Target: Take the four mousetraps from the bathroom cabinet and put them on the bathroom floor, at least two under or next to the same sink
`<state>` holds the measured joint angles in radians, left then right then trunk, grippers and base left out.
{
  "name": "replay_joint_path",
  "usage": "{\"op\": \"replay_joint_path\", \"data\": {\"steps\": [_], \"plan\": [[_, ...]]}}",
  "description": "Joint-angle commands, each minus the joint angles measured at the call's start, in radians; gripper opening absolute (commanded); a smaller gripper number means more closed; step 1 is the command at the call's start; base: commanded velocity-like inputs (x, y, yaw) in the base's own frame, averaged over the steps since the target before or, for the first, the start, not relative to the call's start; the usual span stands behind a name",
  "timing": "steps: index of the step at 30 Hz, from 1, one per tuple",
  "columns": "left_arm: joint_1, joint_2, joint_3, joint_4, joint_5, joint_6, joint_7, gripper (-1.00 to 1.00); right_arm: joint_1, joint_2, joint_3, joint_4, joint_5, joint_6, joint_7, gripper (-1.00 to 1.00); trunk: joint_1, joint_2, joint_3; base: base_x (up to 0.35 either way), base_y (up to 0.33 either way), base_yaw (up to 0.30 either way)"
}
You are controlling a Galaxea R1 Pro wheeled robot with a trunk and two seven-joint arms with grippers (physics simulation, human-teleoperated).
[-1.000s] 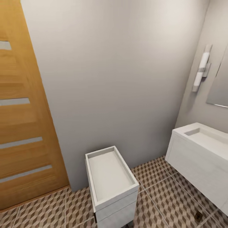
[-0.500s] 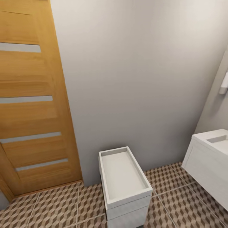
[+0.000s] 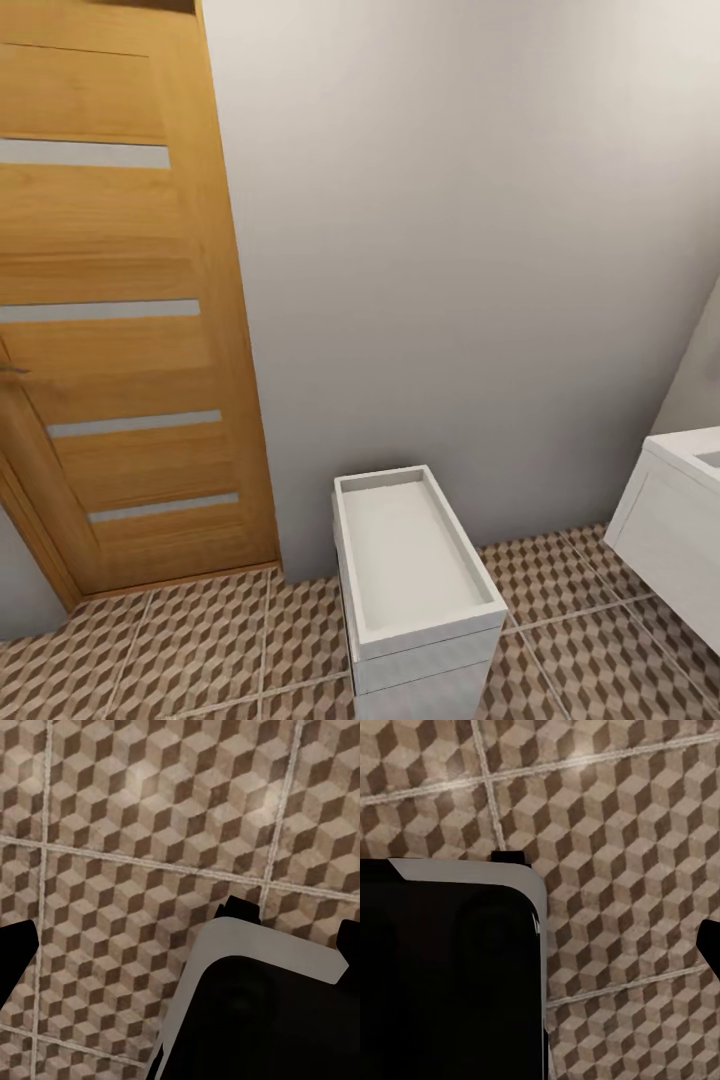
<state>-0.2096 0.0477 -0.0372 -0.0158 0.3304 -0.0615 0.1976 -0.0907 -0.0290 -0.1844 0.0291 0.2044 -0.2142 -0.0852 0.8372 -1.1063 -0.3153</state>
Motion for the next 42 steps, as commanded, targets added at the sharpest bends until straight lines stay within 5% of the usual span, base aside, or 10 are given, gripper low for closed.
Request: {"op": "replay_joint_path", "data": {"steps": [1, 17, 42], "plan": [[-0.001, 0.0, -0.004, 0.0, 0.007, -0.003, 0.002, 1.0, -0.001, 0.0, -0.008, 0.003, 0.011, -0.005, -0.004, 1.0, 0.0, -0.001, -0.001, 0.0, 0.0, 0.022], [-0.001, 0.0, -0.004, 0.0, 0.006, -0.003, 0.002, 1.0, -0.001, 0.001, -0.007, 0.003, 0.012, -0.006, -0.004, 1.0, 0.0, -0.001, -0.001, 0.0, 0.0, 0.025], [-0.001, 0.0, -0.004, 0.0, 0.006, -0.003, 0.002, 1.0, -0.001, 0.001, -0.007, 0.003, 0.013, -0.007, -0.007, 1.0, 0.0, -0.001, -0.001, 0.0, 0.0, 0.256]]}}
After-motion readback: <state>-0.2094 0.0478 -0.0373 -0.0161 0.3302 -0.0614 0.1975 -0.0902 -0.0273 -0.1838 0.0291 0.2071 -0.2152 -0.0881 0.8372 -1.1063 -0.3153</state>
